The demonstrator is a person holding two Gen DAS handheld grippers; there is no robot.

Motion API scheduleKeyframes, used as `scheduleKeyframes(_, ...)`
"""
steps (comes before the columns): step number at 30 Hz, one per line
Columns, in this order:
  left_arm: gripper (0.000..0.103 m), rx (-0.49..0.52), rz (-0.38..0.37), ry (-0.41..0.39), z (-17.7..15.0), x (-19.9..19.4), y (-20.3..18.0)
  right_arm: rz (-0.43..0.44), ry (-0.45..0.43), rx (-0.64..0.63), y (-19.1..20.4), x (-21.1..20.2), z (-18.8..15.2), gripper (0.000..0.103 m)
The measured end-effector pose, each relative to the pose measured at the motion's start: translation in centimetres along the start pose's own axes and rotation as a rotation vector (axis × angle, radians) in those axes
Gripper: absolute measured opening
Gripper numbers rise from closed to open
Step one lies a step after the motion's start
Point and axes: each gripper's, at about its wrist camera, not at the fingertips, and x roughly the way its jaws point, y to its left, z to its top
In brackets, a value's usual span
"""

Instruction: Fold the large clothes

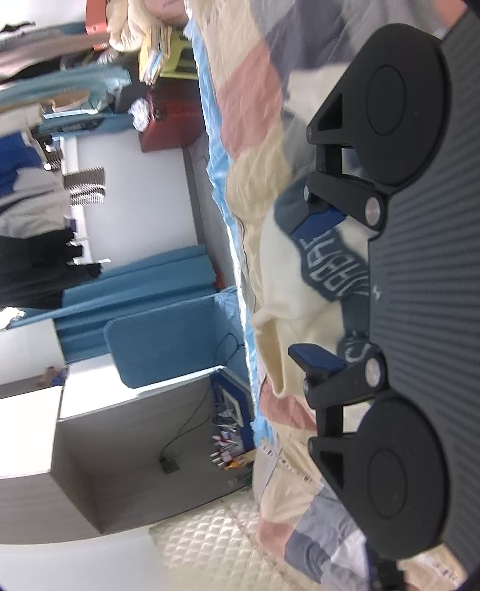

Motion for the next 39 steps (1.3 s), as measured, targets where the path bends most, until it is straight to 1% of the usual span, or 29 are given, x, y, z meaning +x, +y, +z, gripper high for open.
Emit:
scheduleKeyframes(4, 0.069, -0.043, -0.022, 0.057, -4.3, -3.8, -0.7, -0.009, -0.003, 0.042, -2.1, -3.6, -0.6, 0.065)
scheduleKeyframes(6, 0.069, -0.060, -0.029, 0.096, -6.5, -4.9, -1.1, -0.037, 0.004, 0.078, -4.0, -4.3, -1.2, 0.065)
scheduleKeyframes(8, 0.069, -0.075, -0.037, 0.118, -8.6, -5.6, -1.3, -0.061, 0.021, 0.145, -6.5, -4.2, -2.0, 0.065)
scheduleKeyframes(11, 0.069, -0.099, -0.055, 0.152, -11.4, -5.1, -1.1, -0.108, 0.049, 0.262, -11.1, -3.0, -4.4, 0.066)
scheduleKeyframes(13, 0.069, -0.089, -0.044, 0.183, -12.8, -3.8, -1.0, -0.135, 0.073, 0.317, -13.5, -1.7, -6.2, 0.066)
scheduleKeyframes(15, 0.069, -0.090, -0.038, 0.197, -13.7, -2.7, -0.8, -0.170, 0.100, 0.364, -16.0, 0.1, -8.0, 0.066)
scheduleKeyframes(17, 0.069, -0.101, -0.049, 0.202, -14.4, -1.6, -0.6, -0.210, 0.089, 0.406, -17.8, 1.4, -9.4, 0.066)
scheduleKeyframes(20, 0.069, -0.080, -0.051, 0.193, -14.5, -0.3, -0.3, -0.209, 0.064, 0.474, -20.0, 3.5, -10.7, 0.064)
scheduleKeyframes(22, 0.069, -0.080, -0.049, 0.184, -14.3, 0.6, 0.1, -0.195, 0.028, 0.527, -21.3, 4.9, -11.1, 0.060)
scheduleKeyframes(24, 0.069, -0.103, -0.051, 0.173, -14.1, 1.4, 0.5, -0.197, 0.003, 0.572, -22.3, 6.0, -11.4, 0.047)
scheduleKeyframes(25, 0.069, -0.111, -0.052, 0.169, -13.7, 1.9, 0.7, -0.197, -0.008, 0.597, -22.8, 6.6, -11.6, 0.044)
scheduleKeyframes(27, 0.069, -0.119, -0.049, 0.154, -13.4, 2.8, 1.0, -0.191, -0.032, 0.641, -23.8, 7.7, -12.0, 0.031)
scheduleKeyframes(28, 0.069, -0.122, -0.048, 0.145, -13.4, 3.3, 1.1, -0.184, -0.040, 0.651, -24.0, 8.2, -12.1, 0.030)
scheduleKeyframes(30, 0.069, -0.130, -0.047, 0.143, -13.3, 4.2, 1.4, -0.144, -0.042, 0.621, -23.9, 9.0, -12.0, 0.027)
scheduleKeyframes(31, 0.069, -0.139, -0.047, 0.145, -13.3, 4.7, 1.6, -0.126, -0.030, 0.583, -23.6, 9.5, -11.7, 0.024)
scheduleKeyframes(32, 0.069, -0.146, -0.048, 0.149, -13.3, 5.1, 1.7, -0.124, -0.019, 0.521, -23.1, 9.8, -11.3, 0.015)
scheduleKeyframes(34, 0.069, -0.155, -0.048, 0.157, -13.4, 5.5, 2.0, -0.137, -0.023, 0.407, -21.7, 9.9, -10.6, 0.013)
scheduleKeyframes(37, 0.069, -0.177, -0.052, 0.165, -13.1, 5.7, 2.3, -0.160, -0.053, 0.407, -21.7, 9.1, -9.8, 0.012)
scheduleKeyframes(39, 0.069, -0.186, -0.049, 0.161, -13.1, 5.4, 2.4, -0.192, -0.072, 0.322, -21.5, 8.5, -8.6, 0.011)
